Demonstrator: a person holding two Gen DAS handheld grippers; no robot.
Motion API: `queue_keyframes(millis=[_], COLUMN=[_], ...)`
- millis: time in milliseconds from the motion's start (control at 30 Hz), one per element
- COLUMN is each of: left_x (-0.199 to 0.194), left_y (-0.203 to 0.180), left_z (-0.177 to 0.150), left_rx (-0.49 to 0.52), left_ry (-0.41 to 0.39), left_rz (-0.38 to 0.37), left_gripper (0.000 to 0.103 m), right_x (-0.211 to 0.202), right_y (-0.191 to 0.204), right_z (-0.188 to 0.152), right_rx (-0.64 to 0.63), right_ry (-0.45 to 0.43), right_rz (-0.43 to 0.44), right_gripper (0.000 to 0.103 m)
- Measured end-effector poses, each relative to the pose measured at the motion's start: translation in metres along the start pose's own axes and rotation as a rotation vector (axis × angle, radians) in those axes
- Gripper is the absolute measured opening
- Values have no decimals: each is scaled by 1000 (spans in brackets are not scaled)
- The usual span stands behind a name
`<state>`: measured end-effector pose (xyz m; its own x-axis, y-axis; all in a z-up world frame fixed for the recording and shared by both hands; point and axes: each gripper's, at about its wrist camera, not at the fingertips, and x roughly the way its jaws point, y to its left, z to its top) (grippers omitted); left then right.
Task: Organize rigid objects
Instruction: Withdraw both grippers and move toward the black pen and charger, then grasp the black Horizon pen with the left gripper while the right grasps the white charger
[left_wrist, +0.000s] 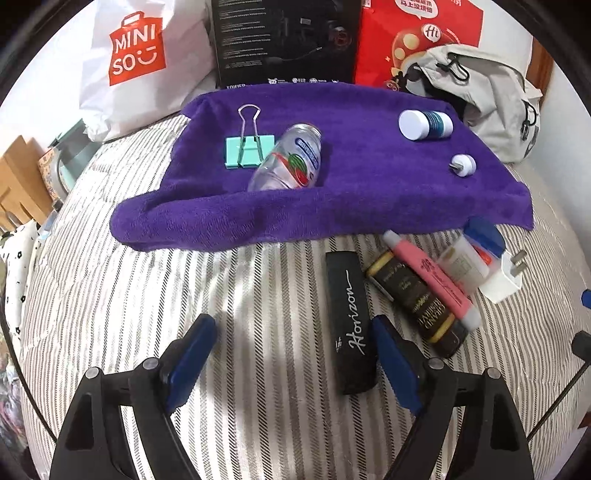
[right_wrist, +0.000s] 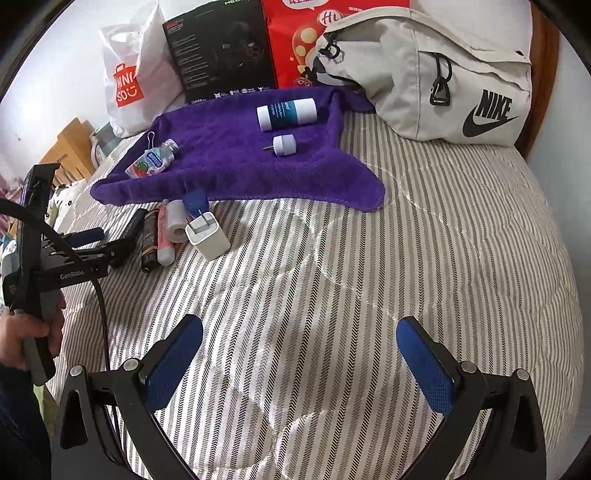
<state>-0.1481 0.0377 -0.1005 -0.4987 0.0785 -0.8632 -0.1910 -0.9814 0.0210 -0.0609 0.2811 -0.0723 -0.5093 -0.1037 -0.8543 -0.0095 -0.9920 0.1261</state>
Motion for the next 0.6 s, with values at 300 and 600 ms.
queue_keyframes(millis=[300, 600], left_x=[-4, -5], left_y=[-11, -2], left_z=[2, 4], left_rx=[55, 61], left_ry=[-48, -47], left_rz=[-41, -90], left_gripper=[48, 21], right_x=[10, 33], right_y=[11, 51], right_z=[12, 29], right_rx=[-19, -203], right_ry=[-45, -111], right_rz=[16, 56], right_gripper=[103, 97])
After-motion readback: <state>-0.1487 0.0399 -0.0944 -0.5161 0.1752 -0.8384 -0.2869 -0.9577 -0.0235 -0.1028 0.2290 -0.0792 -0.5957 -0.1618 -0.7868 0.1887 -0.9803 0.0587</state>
